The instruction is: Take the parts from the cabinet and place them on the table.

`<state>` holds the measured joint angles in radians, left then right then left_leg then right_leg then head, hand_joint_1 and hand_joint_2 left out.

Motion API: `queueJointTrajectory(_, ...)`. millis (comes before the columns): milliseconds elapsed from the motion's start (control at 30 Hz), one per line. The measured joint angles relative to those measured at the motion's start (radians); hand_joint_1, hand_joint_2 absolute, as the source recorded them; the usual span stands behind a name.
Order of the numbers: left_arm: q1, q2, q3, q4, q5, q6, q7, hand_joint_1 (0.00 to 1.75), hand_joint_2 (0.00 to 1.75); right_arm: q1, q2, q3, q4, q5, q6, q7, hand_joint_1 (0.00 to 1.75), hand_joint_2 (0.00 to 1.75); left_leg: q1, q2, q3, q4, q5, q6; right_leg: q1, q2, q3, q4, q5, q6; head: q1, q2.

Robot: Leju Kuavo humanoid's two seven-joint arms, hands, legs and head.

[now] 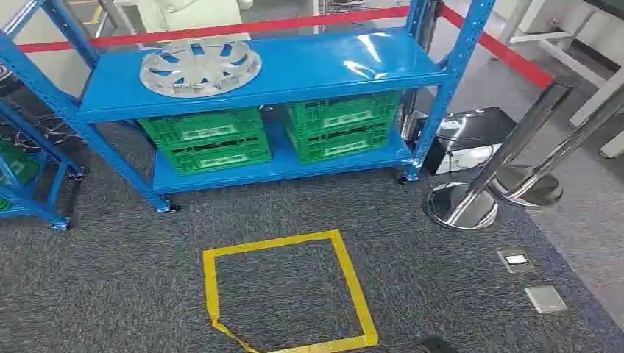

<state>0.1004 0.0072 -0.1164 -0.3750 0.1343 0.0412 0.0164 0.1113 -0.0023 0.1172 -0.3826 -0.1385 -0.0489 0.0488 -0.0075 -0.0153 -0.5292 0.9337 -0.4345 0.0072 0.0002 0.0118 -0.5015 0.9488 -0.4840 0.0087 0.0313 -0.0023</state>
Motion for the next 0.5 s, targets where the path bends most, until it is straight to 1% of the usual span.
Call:
queueJointTrajectory(133,-0.018,-0.001,-0.052,0.0,0.048,0.017,0.014,0.0,0.0,-0.012,0.0,0.048,0.002,-0.05,-0.021,0.015,0.0,1.75,0.0,0.0,0.0,0.0,0.0,0.0,0.0,0.0,0.0,0.0,0.001,0.001,0.0,0.0)
queueJointTrajectory(500,-0.08,0.0,-0.263,0.01,0.216,0.066,0.055,0.0,0.0,-0.062,0.0,0.236,0.02,-0.226,-0.085,0.066,0.0,1.75,0.0,0.0,0.0,0.0,0.0,0.0,0.0,0.0,0.0,0.0,0.001,0.001,0.0,0.0)
